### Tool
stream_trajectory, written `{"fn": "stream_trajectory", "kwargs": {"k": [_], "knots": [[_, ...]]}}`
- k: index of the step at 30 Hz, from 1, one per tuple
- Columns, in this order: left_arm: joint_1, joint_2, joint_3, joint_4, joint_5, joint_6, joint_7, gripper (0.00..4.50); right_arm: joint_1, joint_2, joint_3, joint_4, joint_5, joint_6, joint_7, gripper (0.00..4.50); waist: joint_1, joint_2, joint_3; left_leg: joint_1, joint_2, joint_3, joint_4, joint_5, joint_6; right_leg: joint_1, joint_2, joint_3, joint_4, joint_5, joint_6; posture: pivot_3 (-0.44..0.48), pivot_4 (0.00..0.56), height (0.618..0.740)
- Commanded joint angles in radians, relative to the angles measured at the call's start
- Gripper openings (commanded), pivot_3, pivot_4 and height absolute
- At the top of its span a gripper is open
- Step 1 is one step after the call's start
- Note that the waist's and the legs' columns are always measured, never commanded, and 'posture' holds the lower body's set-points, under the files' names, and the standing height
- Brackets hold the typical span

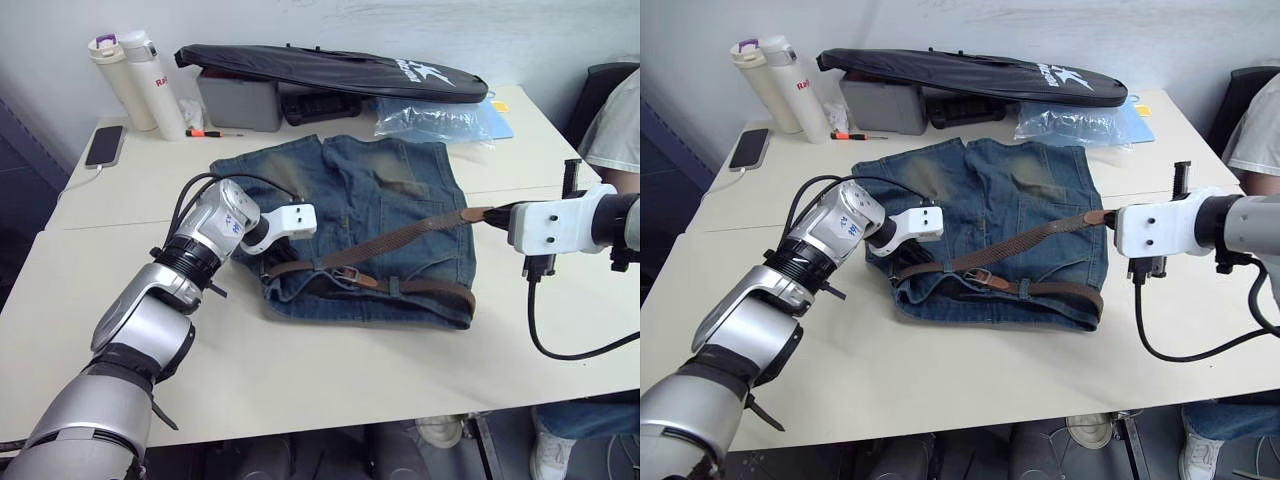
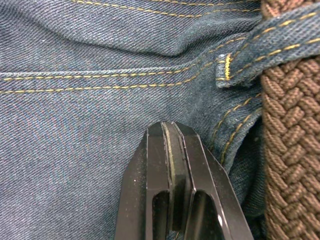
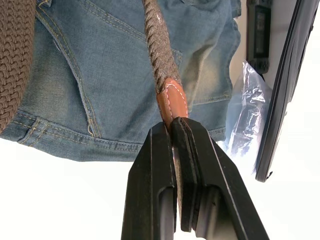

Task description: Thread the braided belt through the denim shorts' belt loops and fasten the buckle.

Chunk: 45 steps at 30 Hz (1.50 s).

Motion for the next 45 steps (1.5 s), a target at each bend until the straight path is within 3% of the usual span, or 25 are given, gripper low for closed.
{"fn": "stream_trajectory", "kwargs": {"k": [1,6,9,10,15,19,22,28,33,36,44,45], "knots": [[0.025,-0.007,0.029,0.067,0.024,0.026,0.02,0.89,-0.035,0.031,0.014,-0.061,0.023,0.02,-0.009,0.0,0.0,0.0,0.0,0.0,0.0,0.0,0.0,0.0,0.0,0.0,0.0,0.0,0.0,0.0,0.0,0.0,0.15,0.74],[-0.018,0.019,0.148,0.044,-0.028,-0.011,0.022,2.91,-0.062,0.063,0.042,-0.085,0.029,0.049,-0.004,0.0,0.007,-0.001,0.002,-0.001,0.0,0.001,0.001,0.0,0.0,-0.001,0.0,0.001,0.001,0.0,0.0,0.0,0.15,0.74],[-0.032,0.089,0.244,-0.069,-0.082,-0.051,-0.008,4.21,-0.079,0.08,0.058,-0.111,0.039,0.085,0.001,0.0,0.006,-0.003,0.005,-0.003,0.0,0.0,0.001,0.001,-0.002,-0.003,0.0,0.001,0.003,0.0,0.0,0.0,0.15,0.74],[-0.033,0.1,0.29,-0.121,-0.119,-0.032,-0.01,4.44,-0.086,0.089,0.066,-0.121,0.043,0.106,0.001,0.0,0.004,-0.004,0.006,-0.004,0.0,0.0,0.001,0.002,-0.004,-0.003,0.0,0.001,0.003,0.0,0.0,0.0,0.15,0.74],[0.053,0.065,0.42,-0.399,-0.214,-0.014,0.085,4.44,-0.123,0.136,0.093,-0.149,0.062,0.26,-0.006,0.0,0.017,-0.003,0.006,-0.008,0.0,0.0,0.001,0.002,-0.005,-0.005,-0.001,0.0,0.0,0.0,0.001,0.0,0.15,0.74],[0.144,0.042,0.386,-0.626,-0.247,0.126,0.091,4.44,-0.155,0.163,0.109,-0.162,0.071,0.361,-0.007,0.0,0.025,-0.002,0.005,-0.009,-0.001,0.0,0.004,0.001,-0.006,-0.005,-0.002,0.0,-0.001,0.001,0.002,0.0,0.15,0.74],[0.183,-0.046,0.35,-0.745,-0.22,0.208,0.218,4.44,-0.178,0.179,0.12,-0.174,0.082,0.436,-0.011,0.0,0.028,-0.002,0.005,-0.009,0.0,0.0,0.004,0.002,-0.006,-0.005,-0.001,0.0,0.0,0.001,0.002,0.0,0.15,0.74],[0.205,-0.132,0.293,-0.766,-0.163,0.215,0.37,4.44,-0.201,0.194,0.125,-0.196,0.079,0.504,-0.019,0.0,0.03,-0.002,0.005,-0.009,-0.001,0.0,0.004,0.002,-0.006,-0.005,-0.001,0.0,0.0,0.002,0.002,0.0,0.15,0.74],[0.193,-0.143,0.256,-0.716,-0.119,0.174,0.429,4.44,-0.195,0.197,0.122,-0.22,0.081,0.535,-0.026,0.0,0.029,-0.001,0.005,-0.009,-0.001,0.0,0.004,0.002,-0.006,-0.005,-0.001,0.0,0.0,0.002,0.002,0.0,0.15,0.74],[0.184,-0.15,0.265,-0.683,-0.114,0.154,0.456,3.65,-0.189,0.192,0.119,-0.231,0.079,0.549,-0.03,0.0,0.031,-0.001,0.005,-0.009,-0.001,0.0,0.004,0.002,-0.006,-0.005,-0.001,0.0,0.0,0.002,0.002,0.0,0.15,0.74],[0.182,-0.182,0.245,-0.658,-0.116,0.071,0.454,0.05,-0.19,0.205,0.123,-0.253,0.092,0.586,-0.044,0.0,0.034,-0.001,0.005,-0.009,-0.001,0.0,0.004,0.002,-0.006,-0.005,-0.001,0.0,-0.001,0.002,0.002,0.0,0.15,0.74],[0.182,-0.187,0.243,-0.656,-0.116,0.069,0.454,0.05,-0.19,0.209,0.125,-0.255,0.093,0.591,-0.048,0.0,0.034,-0.001,0.005,-0.009,-0.001,0.0,0.004,0.002,-0.006,-0.005,-0.001,0.0,-0.001,0.002,0.002,0.0,0.15,0.74]]}}
